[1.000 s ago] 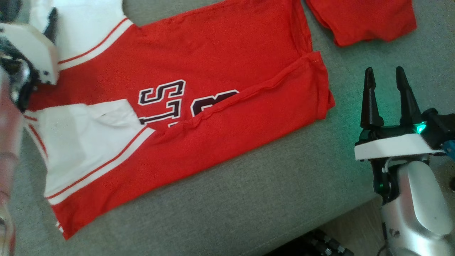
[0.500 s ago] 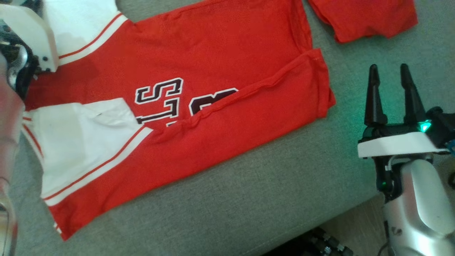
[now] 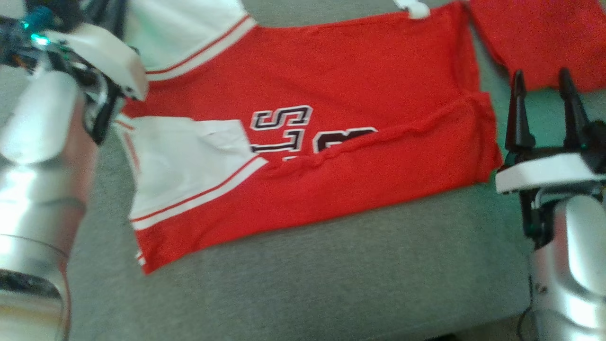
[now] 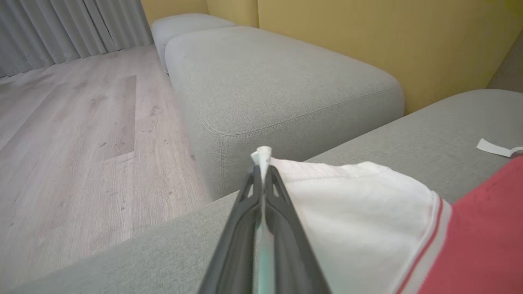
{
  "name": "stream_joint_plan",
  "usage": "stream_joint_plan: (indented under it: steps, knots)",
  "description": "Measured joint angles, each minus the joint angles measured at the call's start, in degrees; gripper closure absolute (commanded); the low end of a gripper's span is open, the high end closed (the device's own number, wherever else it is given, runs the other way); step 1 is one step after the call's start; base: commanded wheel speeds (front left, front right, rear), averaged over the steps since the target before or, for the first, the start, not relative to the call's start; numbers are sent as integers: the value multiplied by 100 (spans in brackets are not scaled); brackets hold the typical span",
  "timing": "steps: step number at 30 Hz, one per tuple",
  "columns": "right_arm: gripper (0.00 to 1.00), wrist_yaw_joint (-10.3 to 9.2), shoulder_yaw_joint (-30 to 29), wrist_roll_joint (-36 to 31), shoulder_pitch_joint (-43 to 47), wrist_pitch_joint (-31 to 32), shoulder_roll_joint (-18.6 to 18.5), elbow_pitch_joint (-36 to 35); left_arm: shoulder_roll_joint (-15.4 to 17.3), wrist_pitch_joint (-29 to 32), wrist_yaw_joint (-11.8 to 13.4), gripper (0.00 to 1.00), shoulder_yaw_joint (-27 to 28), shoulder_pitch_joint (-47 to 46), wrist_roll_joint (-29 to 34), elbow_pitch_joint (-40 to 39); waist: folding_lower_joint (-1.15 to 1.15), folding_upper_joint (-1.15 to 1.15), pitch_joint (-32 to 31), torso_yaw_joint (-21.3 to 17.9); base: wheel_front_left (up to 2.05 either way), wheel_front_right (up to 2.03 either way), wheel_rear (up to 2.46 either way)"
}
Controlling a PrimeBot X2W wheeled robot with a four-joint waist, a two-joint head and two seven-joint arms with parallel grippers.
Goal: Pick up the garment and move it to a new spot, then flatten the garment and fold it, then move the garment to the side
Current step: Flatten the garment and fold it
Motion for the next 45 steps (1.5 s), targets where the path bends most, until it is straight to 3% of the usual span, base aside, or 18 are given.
stream_joint_plan:
  steps: [7,17,30,31,32,33,45]
  knots:
    - [0,0,319,255,-576,980,-753,321,-152,-253,-1,100,-426,549,-107,-790,0,0,-210,717,0,0,0]
    - [0,1,1090,694,-1711,1922,-1731,1790,-105,-109,53,100,-623,873,-142,-1641,0,0,-181,1389,0,0,0]
    - [0,1,2209,1163,-2732,2082,-2209,3170,-191,63,105,100,-792,873,-141,-2049,0,0,192,1628,0,0,0]
    - [11,1,2309,1215,-2809,2083,-2237,3236,-190,66,105,100,-792,861,-141,-2053,1,0,209,1633,0,0,0]
    - [68,1,2426,1273,-2876,2084,-2262,3288,-189,87,105,100,-792,849,-141,-2053,1,0,221,1636,0,0,0]
    - [100,1,2541,1336,-2942,2086,-2285,3339,-189,87,111,100,-791,839,-141,-2056,1,0,231,1635,0,0,0]
    - [100,1,3107,2306,-3552,1228,-2328,3455,-49,62,256,100,-671,464,-167,-1761,0,0,160,1371,0,0,0]
